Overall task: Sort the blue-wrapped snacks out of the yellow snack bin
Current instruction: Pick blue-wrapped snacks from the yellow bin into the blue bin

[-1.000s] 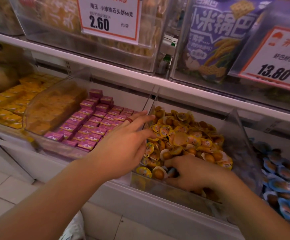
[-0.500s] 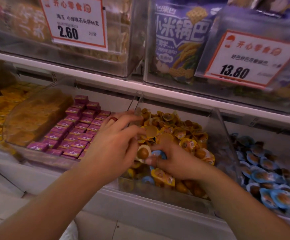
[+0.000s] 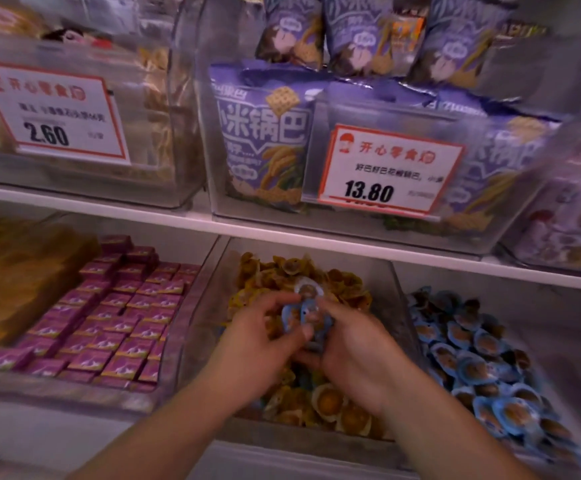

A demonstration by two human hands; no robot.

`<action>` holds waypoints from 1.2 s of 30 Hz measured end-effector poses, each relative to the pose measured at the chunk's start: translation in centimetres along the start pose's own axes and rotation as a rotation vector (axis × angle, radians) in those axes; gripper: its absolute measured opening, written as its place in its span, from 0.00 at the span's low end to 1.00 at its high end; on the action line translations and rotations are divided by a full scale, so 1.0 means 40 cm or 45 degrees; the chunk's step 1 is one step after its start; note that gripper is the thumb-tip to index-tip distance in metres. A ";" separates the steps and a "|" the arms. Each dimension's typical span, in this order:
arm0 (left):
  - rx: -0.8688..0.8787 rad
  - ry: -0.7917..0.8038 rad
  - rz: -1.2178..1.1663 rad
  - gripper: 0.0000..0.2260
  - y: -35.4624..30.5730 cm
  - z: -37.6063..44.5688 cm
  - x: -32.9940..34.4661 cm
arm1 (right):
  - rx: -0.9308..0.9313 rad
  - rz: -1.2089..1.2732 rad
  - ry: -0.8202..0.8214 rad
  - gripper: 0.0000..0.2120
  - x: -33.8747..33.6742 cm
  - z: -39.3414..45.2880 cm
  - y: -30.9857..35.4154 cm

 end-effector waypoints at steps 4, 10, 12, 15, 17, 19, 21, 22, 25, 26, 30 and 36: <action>-0.008 -0.030 -0.101 0.13 0.010 0.019 -0.029 | -0.013 -0.078 0.047 0.12 -0.024 -0.015 0.017; -0.163 -0.051 -0.279 0.10 0.051 0.031 -0.023 | -0.015 -0.144 -0.061 0.11 -0.041 -0.025 -0.003; -0.074 0.083 -0.183 0.21 0.037 0.026 0.005 | -0.055 -0.273 -0.053 0.11 -0.037 -0.028 -0.003; 0.034 0.107 -0.132 0.20 0.017 0.022 0.003 | -0.077 -0.420 0.001 0.10 -0.029 -0.038 0.005; 0.020 0.057 -0.223 0.18 0.017 0.025 -0.015 | -0.054 -0.443 0.015 0.11 -0.031 -0.042 0.010; 0.020 0.030 -0.290 0.17 0.013 0.022 -0.023 | -0.056 -0.426 0.022 0.10 -0.033 -0.042 0.013; 0.042 -0.011 -0.306 0.15 0.006 0.016 -0.031 | -0.079 -0.402 0.009 0.10 -0.030 -0.037 0.011; 0.045 -0.058 -0.310 0.13 0.008 0.015 -0.040 | -0.092 -0.375 -0.010 0.10 -0.029 -0.034 0.009; 0.029 -0.223 -0.330 0.08 0.016 0.017 -0.081 | -0.075 -0.235 -0.051 0.10 -0.027 -0.020 -0.002; 0.026 -0.248 -0.348 0.08 0.016 0.017 -0.090 | -0.044 -0.171 -0.046 0.12 -0.025 -0.016 -0.008; 0.141 -0.349 -0.280 0.10 -0.018 -0.007 -0.108 | 0.107 -0.078 0.060 0.16 0.007 -0.016 -0.049; 0.397 -0.350 0.085 0.11 -0.084 -0.051 -0.077 | 0.163 0.106 0.392 0.29 0.085 -0.042 -0.067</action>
Point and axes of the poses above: each hand's wrist, its own z-axis towards the middle knuckle, its own x-axis out of the palm, y = z × x, the point moved 9 cm from there along z, towards the middle knuckle, and after that the axes turned 1 degree about -y, right-handed, at the moved point
